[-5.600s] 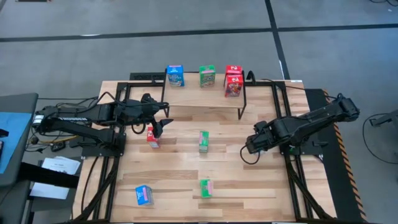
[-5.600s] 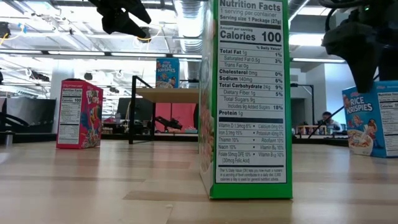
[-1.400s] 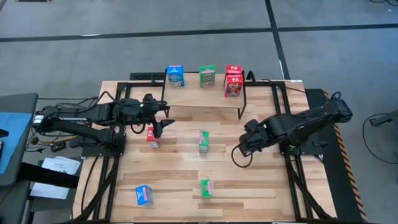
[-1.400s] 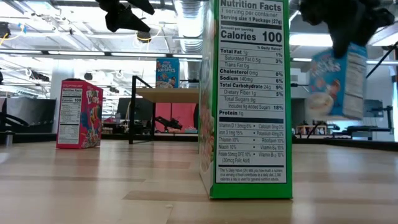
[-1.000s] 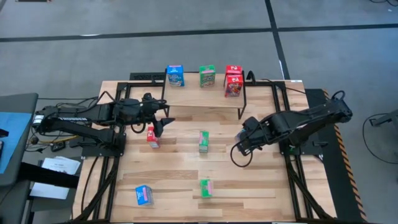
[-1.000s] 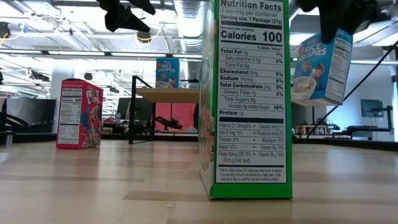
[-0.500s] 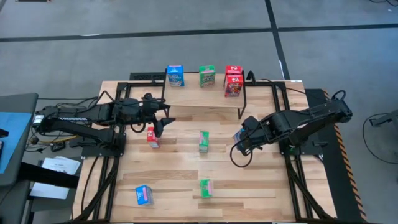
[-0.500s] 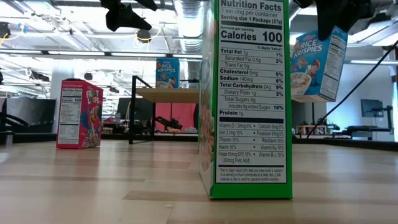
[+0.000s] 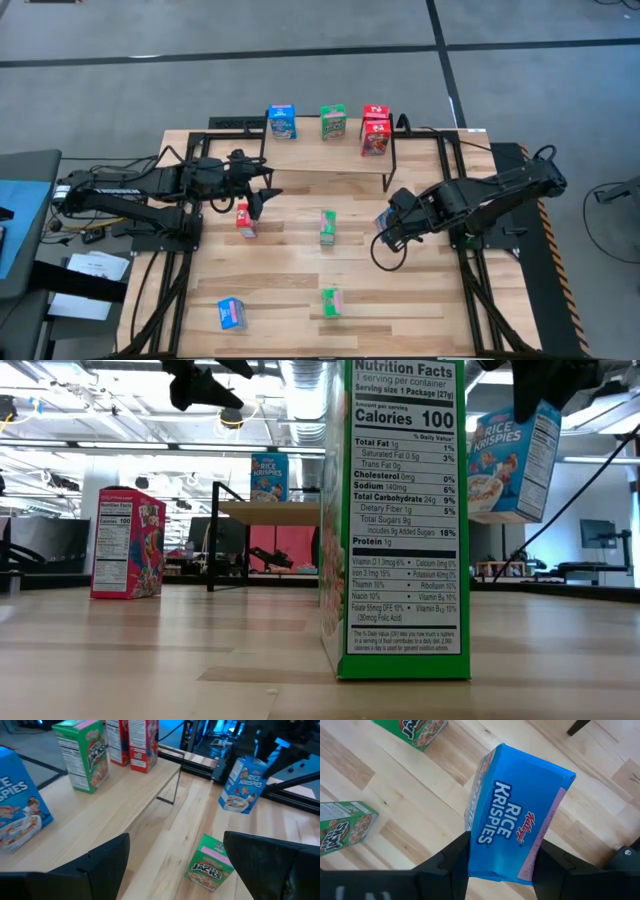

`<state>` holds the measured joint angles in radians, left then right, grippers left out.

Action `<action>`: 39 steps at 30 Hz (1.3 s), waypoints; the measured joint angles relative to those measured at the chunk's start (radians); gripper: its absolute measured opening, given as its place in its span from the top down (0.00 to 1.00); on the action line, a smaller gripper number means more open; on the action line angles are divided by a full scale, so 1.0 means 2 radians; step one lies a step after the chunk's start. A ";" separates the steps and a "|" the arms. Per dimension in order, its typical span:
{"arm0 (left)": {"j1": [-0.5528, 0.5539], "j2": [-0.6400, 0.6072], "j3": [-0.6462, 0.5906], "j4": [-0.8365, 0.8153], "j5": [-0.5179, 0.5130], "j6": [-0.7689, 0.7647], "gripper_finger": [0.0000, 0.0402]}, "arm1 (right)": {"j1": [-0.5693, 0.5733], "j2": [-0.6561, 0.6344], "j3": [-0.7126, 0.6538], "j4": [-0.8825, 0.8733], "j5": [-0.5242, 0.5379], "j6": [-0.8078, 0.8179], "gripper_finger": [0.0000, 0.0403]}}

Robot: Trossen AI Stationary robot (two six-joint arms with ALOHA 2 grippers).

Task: Stack cereal on shelf
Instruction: Put the top blue cereal box on the shelf aligned with the other blue cereal box

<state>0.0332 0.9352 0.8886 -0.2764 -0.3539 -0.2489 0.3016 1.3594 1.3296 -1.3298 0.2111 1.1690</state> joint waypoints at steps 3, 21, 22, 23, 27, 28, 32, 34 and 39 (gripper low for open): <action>0.007 0.000 0.000 0.000 -0.001 0.000 0.22 | 0.000 0.000 0.000 0.003 0.000 0.000 0.53; 0.074 0.008 0.000 -0.009 0.043 -0.039 0.22 | -0.001 0.000 0.040 0.008 0.031 -0.022 0.53; 0.074 0.009 0.000 -0.006 0.044 -0.042 0.22 | -0.001 0.000 0.048 0.012 0.036 -0.031 0.53; 0.074 0.009 0.000 -0.008 0.046 -0.046 0.22 | -0.002 0.000 0.057 0.017 0.040 -0.041 0.53; 0.070 0.010 0.000 0.013 0.054 -0.052 0.22 | -0.015 0.000 0.092 0.048 0.042 -0.104 0.53; 0.068 0.010 0.000 0.019 0.049 -0.052 0.22 | -0.020 0.001 0.100 0.063 0.042 -0.126 0.53; 0.055 0.009 0.000 0.028 0.040 -0.083 0.22 | -0.036 0.001 0.122 0.115 0.041 -0.206 0.53; 0.044 0.009 0.000 0.025 0.043 -0.105 0.22 | -0.042 0.002 0.130 0.130 0.040 -0.239 0.53; 0.021 0.009 0.000 0.023 0.060 -0.129 0.22 | -0.050 0.002 0.141 0.139 0.039 -0.298 0.53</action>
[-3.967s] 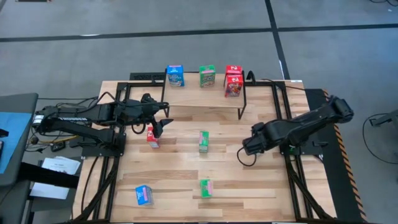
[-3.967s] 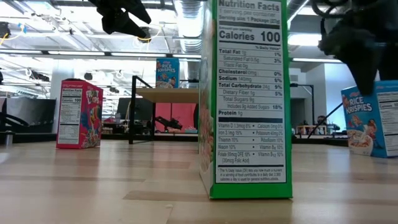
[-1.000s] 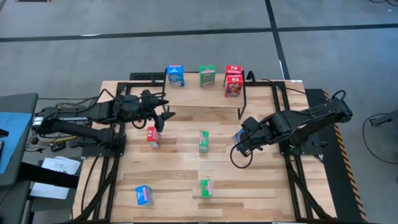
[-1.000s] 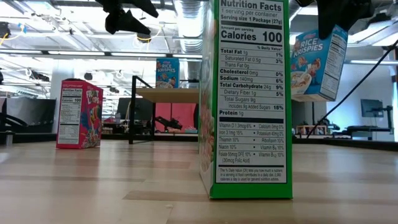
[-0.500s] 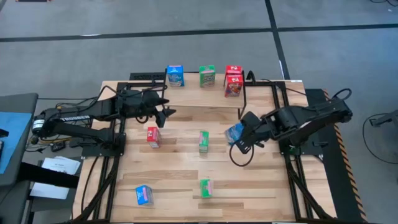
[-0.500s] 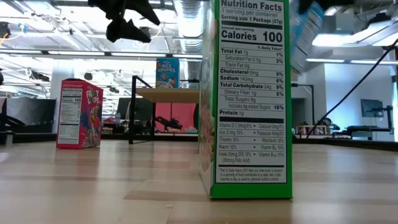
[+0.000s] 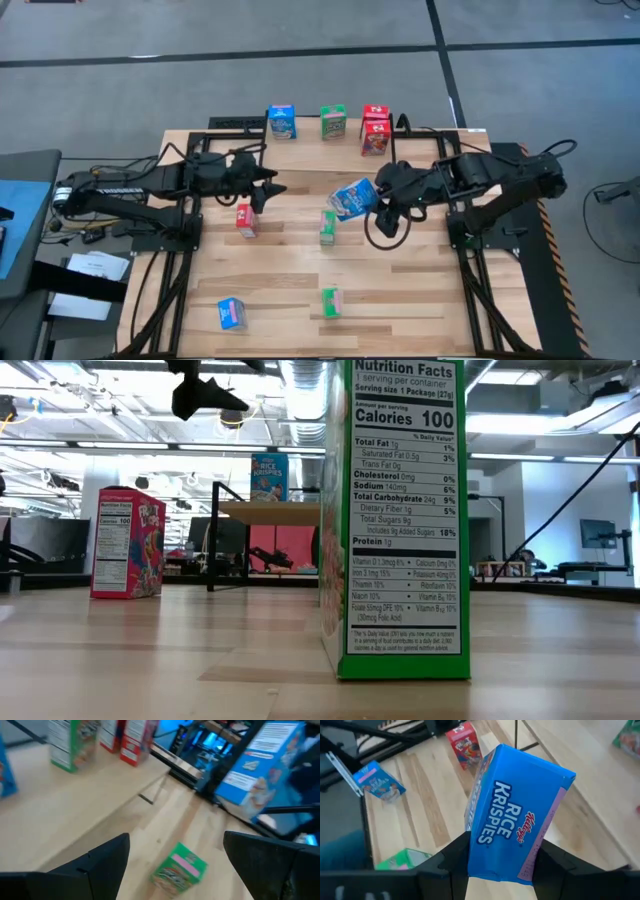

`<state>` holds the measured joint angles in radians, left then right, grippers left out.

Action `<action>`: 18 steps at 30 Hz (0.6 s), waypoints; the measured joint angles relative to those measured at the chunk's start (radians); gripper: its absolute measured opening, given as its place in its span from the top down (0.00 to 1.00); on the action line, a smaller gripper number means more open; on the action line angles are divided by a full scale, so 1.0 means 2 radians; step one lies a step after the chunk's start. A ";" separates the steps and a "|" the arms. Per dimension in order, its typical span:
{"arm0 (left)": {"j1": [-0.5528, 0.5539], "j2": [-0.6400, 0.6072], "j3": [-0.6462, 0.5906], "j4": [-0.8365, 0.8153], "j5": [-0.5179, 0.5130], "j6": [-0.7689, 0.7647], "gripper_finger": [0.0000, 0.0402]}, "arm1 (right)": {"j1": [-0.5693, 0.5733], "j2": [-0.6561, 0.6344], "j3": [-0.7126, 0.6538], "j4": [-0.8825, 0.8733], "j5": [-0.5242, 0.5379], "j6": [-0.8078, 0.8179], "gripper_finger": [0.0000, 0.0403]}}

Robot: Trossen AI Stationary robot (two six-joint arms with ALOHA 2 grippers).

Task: Stack cereal on shelf
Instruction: Put the top blue cereal box on the shelf aligned with the other blue cereal box

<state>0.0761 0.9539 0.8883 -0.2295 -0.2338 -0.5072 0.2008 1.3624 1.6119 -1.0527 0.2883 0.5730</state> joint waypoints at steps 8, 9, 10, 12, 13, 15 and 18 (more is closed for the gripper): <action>-0.022 0.032 0.000 0.078 0.080 0.043 0.22 | 0.000 0.000 0.001 0.015 -0.079 -0.099 0.53; -0.024 0.041 0.000 0.092 0.100 0.049 0.22 | 0.000 0.000 0.001 0.020 -0.089 -0.104 0.53; -0.025 0.052 0.000 0.104 0.117 0.053 0.22 | 0.000 0.000 0.001 0.025 -0.094 -0.107 0.53; -0.029 0.074 0.000 0.132 0.139 0.064 0.22 | 0.000 0.000 0.001 0.031 -0.095 -0.108 0.53; -0.029 0.084 0.000 0.144 0.146 0.071 0.22 | 0.000 0.000 0.001 0.031 -0.095 -0.108 0.53; -0.032 0.103 0.000 0.174 0.157 0.083 0.22 | 0.000 0.000 0.001 0.031 -0.095 -0.115 0.53; -0.033 0.127 0.000 0.205 0.166 0.090 0.22 | 0.000 0.000 0.001 0.030 -0.105 -0.131 0.53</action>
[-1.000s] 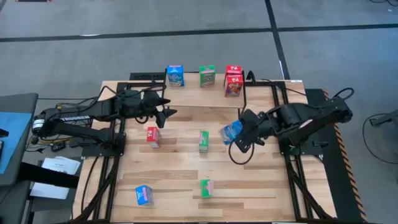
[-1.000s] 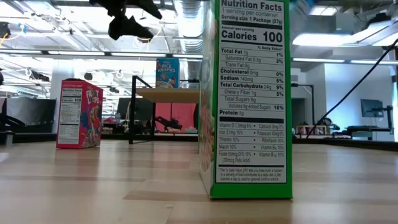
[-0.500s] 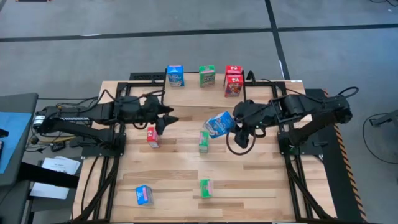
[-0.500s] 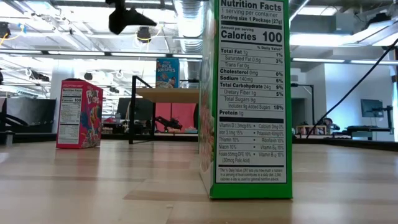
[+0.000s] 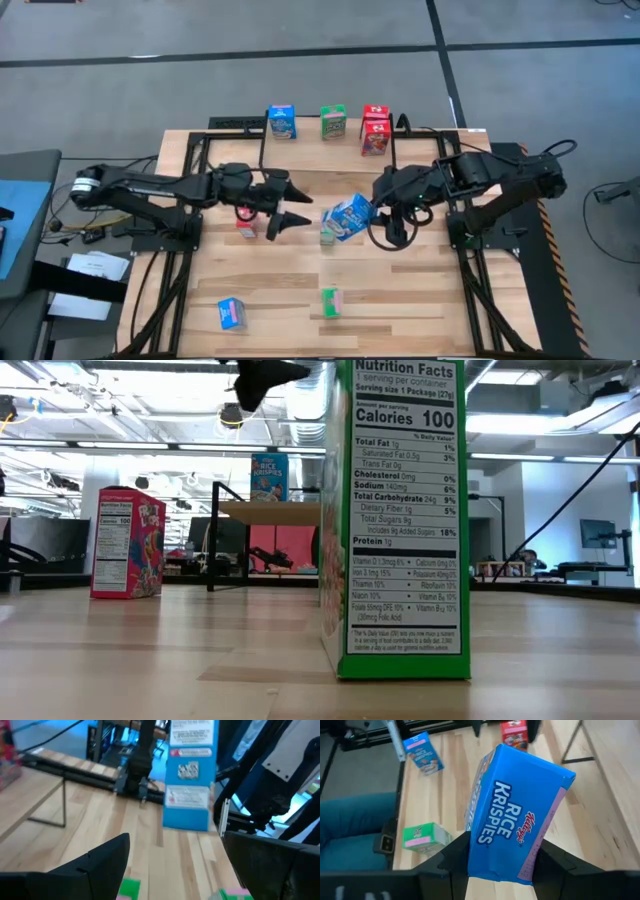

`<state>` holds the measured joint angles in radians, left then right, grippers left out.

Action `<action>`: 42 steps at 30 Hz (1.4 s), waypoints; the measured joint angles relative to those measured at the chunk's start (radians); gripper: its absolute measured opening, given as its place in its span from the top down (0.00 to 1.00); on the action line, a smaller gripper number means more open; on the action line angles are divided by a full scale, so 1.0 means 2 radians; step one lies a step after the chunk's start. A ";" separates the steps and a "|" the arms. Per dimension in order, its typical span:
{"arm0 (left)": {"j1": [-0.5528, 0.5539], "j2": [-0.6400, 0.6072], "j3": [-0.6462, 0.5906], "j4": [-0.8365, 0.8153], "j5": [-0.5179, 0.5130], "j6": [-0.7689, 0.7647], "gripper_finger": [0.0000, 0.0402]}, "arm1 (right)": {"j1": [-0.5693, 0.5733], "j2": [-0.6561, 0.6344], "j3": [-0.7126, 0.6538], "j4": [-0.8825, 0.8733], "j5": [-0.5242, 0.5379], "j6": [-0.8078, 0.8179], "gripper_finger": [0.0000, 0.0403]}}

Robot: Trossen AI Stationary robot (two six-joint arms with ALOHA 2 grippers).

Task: Stack cereal on shelf
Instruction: Put the top blue cereal box on the shelf aligned with the other blue cereal box

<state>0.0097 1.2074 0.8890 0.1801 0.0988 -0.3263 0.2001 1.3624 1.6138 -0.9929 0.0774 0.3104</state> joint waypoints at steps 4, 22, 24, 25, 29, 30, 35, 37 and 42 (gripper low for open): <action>0.000 0.026 0.000 0.039 0.006 0.001 0.22 | 0.000 0.000 0.000 0.000 -0.010 -0.003 0.53; 0.001 0.118 0.000 0.189 0.066 0.005 0.22 | 0.000 0.000 0.000 -0.001 -0.015 -0.003 0.53; 0.001 0.118 0.000 0.192 0.066 0.005 0.22 | 0.000 0.000 0.000 0.000 -0.015 -0.003 0.53; 0.001 0.118 0.000 0.196 0.066 0.004 0.22 | 0.000 0.000 0.000 0.000 -0.015 -0.003 0.53; 0.001 0.117 0.000 0.226 0.075 -0.004 0.22 | 0.000 0.000 0.000 0.004 -0.015 -0.003 0.53; 0.001 0.117 0.000 0.226 0.077 -0.003 0.22 | 0.000 0.000 0.000 0.003 -0.016 -0.003 0.53; 0.006 0.117 0.010 0.229 0.080 -0.004 0.22 | 0.000 0.000 0.000 0.004 -0.043 -0.002 0.53; 0.008 0.117 0.020 0.224 0.092 -0.010 0.22 | 0.000 0.005 0.000 0.004 -0.045 0.001 0.53; 0.004 0.117 0.035 0.191 0.106 -0.017 0.22 | 0.000 0.024 0.001 0.010 -0.052 0.001 0.53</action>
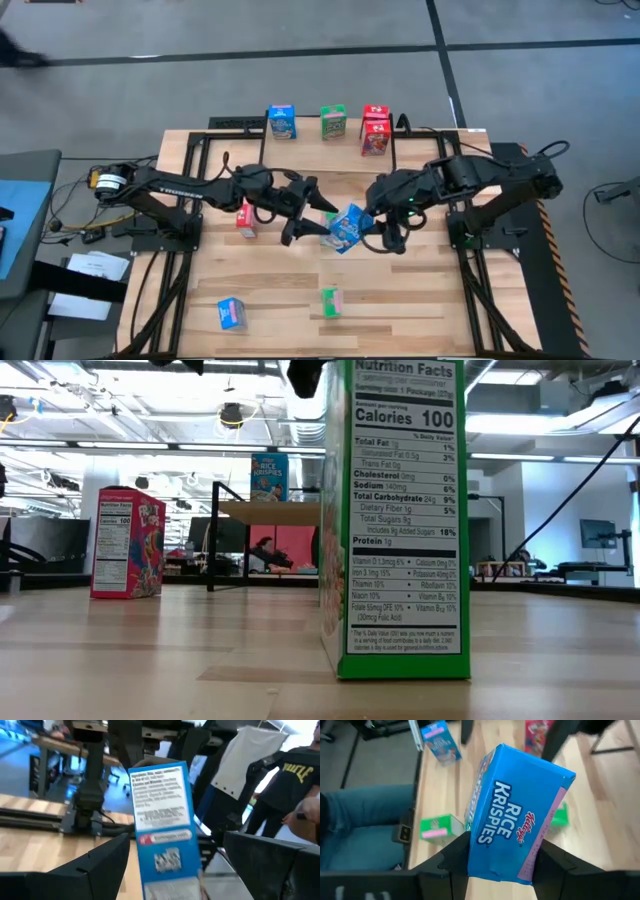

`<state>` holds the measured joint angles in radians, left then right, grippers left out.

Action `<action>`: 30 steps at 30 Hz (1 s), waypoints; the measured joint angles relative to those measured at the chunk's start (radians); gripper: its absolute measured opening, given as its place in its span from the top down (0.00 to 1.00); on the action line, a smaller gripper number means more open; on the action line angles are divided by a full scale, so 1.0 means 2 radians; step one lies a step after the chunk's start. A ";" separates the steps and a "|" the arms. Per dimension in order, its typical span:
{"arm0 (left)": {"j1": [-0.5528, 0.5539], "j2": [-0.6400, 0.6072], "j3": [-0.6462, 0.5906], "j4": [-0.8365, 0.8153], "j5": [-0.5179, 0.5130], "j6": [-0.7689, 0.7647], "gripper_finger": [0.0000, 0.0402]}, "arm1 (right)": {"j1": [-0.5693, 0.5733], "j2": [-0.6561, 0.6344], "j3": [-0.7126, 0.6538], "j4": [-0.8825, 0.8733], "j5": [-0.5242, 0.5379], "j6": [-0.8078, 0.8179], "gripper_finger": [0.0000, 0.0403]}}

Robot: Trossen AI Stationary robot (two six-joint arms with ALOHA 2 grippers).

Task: Stack cereal on shelf
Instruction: Put the top blue cereal box on the shelf aligned with the other blue cereal box

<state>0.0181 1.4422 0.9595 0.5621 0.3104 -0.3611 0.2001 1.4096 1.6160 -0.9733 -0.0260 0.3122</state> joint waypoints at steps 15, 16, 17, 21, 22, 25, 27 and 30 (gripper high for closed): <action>-0.003 0.000 0.005 -0.072 -0.011 -0.001 0.22 | -0.001 0.035 -0.002 0.009 -0.027 -0.004 0.53; -0.003 0.000 0.005 -0.075 -0.009 -0.001 0.22 | -0.003 0.035 -0.002 0.010 -0.027 -0.004 0.53; -0.003 0.000 0.005 -0.076 -0.005 -0.001 0.22 | -0.003 0.036 -0.001 0.012 -0.027 -0.004 0.53; -0.003 0.000 0.005 -0.085 0.012 -0.001 0.22 | -0.009 0.039 -0.001 0.014 -0.027 -0.004 0.53; -0.003 0.000 0.005 -0.086 0.013 -0.001 0.22 | -0.010 0.038 -0.001 0.016 -0.027 -0.004 0.53; -0.003 0.000 0.005 -0.091 0.014 -0.001 0.22 | -0.014 0.038 -0.001 0.025 -0.027 -0.004 0.53; -0.003 0.000 0.005 -0.095 0.021 -0.001 0.22 | -0.016 0.038 -0.001 0.028 -0.027 -0.004 0.53; -0.003 0.000 0.005 -0.097 0.023 -0.001 0.22 | -0.017 0.038 -0.001 0.027 -0.027 -0.004 0.53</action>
<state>0.0120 1.4422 0.9699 0.3687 0.3557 -0.3630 0.1669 1.4857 1.6135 -0.9198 -0.0798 0.3042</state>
